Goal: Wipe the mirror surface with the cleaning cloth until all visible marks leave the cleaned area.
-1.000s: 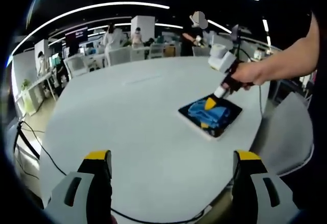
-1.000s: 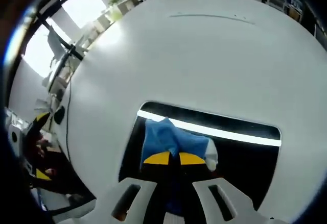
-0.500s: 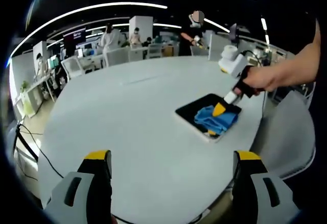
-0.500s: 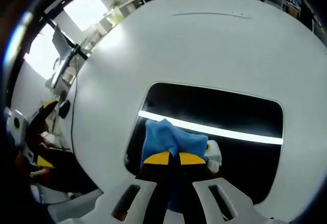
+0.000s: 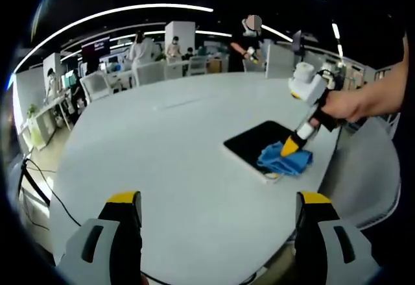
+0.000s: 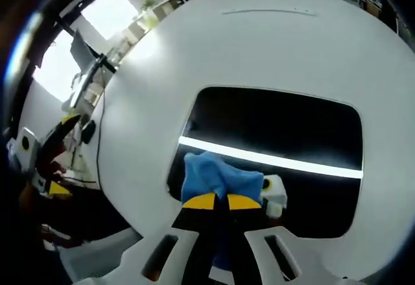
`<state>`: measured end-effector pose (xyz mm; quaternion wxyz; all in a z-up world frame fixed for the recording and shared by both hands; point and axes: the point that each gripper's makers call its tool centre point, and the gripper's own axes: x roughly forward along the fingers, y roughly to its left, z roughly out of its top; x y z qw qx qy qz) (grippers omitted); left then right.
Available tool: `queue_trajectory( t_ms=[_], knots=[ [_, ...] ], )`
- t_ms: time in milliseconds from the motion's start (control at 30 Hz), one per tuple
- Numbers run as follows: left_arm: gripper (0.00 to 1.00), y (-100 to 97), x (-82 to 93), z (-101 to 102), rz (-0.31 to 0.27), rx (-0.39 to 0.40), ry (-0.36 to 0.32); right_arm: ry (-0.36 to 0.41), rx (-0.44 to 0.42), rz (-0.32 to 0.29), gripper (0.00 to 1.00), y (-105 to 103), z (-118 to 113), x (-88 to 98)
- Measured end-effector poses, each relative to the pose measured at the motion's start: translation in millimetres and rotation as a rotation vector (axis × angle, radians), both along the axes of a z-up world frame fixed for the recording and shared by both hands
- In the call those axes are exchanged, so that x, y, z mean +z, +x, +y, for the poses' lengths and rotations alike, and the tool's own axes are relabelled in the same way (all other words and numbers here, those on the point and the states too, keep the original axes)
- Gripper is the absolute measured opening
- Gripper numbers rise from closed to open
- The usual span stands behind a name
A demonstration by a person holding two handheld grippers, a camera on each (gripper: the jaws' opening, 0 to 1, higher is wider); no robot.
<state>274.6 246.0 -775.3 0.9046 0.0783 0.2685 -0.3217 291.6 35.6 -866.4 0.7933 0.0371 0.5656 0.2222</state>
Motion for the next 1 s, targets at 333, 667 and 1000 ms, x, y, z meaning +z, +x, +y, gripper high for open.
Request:
queue_trajectory(
  t_ms=[333, 667, 1000],
  knots=[
    [1.00, -0.7, 0.4, -3.4, 0.002, 0.004, -0.002, 0.023, 0.006, 0.021, 0.00, -11.5, 1.1, 0.0],
    [1.00, -0.4, -0.1, -9.3, 0.001, 0.008, -0.009, 0.025, 0.024, 0.015, 0.00, -11.7, 0.3, -0.4],
    [1.00, -7.8, -9.4, -18.1, 0.012, 0.019, -0.013, 0.034, 0.026, 0.032, 0.00, -10.7, -4.4, -0.5]
  ],
)
